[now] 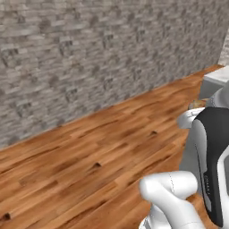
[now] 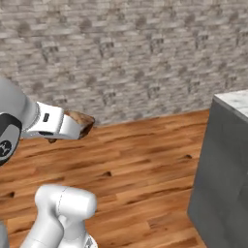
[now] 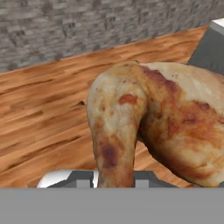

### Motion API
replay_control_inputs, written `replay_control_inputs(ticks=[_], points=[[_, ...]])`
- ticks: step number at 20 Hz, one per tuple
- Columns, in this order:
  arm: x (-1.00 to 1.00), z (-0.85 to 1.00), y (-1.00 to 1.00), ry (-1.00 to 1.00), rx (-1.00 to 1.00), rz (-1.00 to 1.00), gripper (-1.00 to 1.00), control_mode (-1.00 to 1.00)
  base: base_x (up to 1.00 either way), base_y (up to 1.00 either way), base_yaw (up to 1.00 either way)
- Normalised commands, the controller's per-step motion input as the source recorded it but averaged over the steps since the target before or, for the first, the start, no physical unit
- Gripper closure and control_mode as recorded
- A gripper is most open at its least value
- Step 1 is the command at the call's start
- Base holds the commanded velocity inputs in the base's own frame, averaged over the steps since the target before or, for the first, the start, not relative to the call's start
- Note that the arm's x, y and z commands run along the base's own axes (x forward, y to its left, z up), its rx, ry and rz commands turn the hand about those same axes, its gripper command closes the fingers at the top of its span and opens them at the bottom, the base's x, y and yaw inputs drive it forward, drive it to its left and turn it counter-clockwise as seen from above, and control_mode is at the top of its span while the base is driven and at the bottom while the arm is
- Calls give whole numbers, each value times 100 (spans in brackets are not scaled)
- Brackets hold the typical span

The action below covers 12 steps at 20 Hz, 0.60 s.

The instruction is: Gather the lime and eggplant from the fridge and place them on a tray on the dining counter. Then gather the chicken drumsticks from the fridge and place them on the other tray.

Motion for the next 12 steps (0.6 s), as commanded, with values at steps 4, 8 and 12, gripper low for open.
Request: replay_control_inputs(ticks=[4, 8, 12], points=[[0, 0, 0, 0, 0, 0, 100, 100, 93, 84, -35], [0, 0, 0, 0, 0, 0, 100, 100, 88, 87, -38], [0, 0, 0, 0, 0, 0, 100, 100, 85, 86, -42]])
